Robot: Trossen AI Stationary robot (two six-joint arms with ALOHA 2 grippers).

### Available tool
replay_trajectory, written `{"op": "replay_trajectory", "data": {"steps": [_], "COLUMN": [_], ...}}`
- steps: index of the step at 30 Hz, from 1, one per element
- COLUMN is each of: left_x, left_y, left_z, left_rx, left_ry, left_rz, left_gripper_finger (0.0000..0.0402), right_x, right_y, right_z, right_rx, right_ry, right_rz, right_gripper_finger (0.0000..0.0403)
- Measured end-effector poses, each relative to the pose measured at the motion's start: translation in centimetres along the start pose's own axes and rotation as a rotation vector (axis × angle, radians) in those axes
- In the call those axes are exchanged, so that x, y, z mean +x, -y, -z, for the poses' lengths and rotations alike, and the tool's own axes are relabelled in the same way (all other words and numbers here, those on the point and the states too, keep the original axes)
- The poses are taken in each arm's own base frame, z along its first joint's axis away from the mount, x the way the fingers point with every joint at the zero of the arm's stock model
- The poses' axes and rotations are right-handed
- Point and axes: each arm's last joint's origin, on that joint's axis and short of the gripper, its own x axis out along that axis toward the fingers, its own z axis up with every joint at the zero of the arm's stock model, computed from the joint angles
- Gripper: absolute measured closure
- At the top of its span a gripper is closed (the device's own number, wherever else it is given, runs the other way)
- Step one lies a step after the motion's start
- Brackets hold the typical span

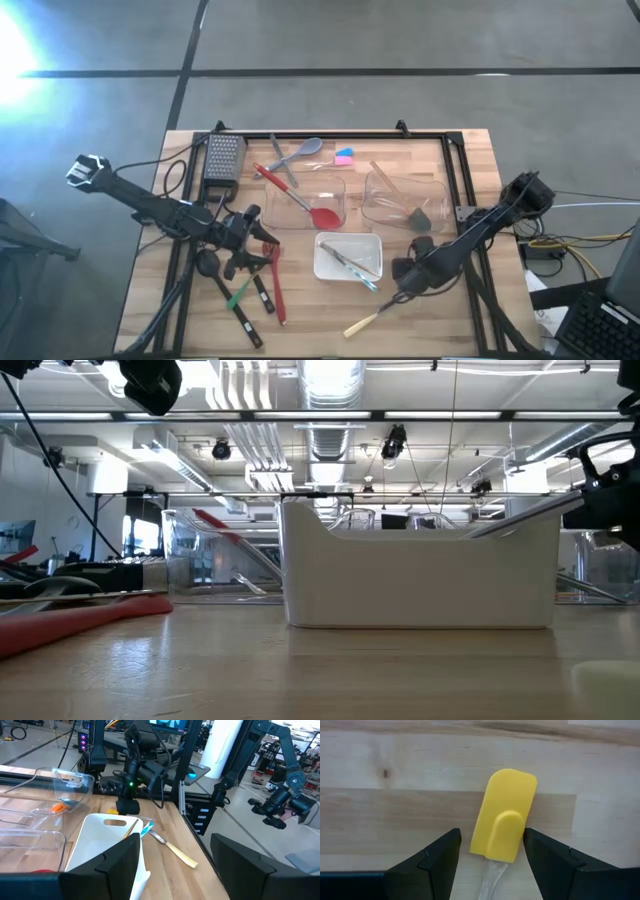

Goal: Pick & Place Kitchen Items
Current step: Put the yellow spatula into the right transparent bin

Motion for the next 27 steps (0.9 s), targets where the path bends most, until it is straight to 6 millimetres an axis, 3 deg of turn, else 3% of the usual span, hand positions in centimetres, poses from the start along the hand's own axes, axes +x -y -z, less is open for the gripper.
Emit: {"op": "replay_trajectory", "data": {"steps": [9,22,27], "left_x": [0.0,0.0,0.0], "left_y": [0.0,0.0,0.0], "left_z": [0.0,0.0,0.0], "left_rx": [0.001,0.001,0.001], "left_ry": [-0.001,-0.001,-0.002], "left_rz": [0.002,0.003,0.003], "left_gripper_finger": [0.0151,0.0151,0.0151], "right_x": [0.9,0.6,-0.4], "right_y": [0.6,0.5,0.4], "right_z": [-0.3,-0.3,-0.2], "right_rx": [0.055,0.024,-0.025], "right_ry": [0.003,0.011,-0.009], "right_rz": [-0.003,0.019,-0.009], "right_gripper_finger": [0.0204,0.0358,0.0381]}}
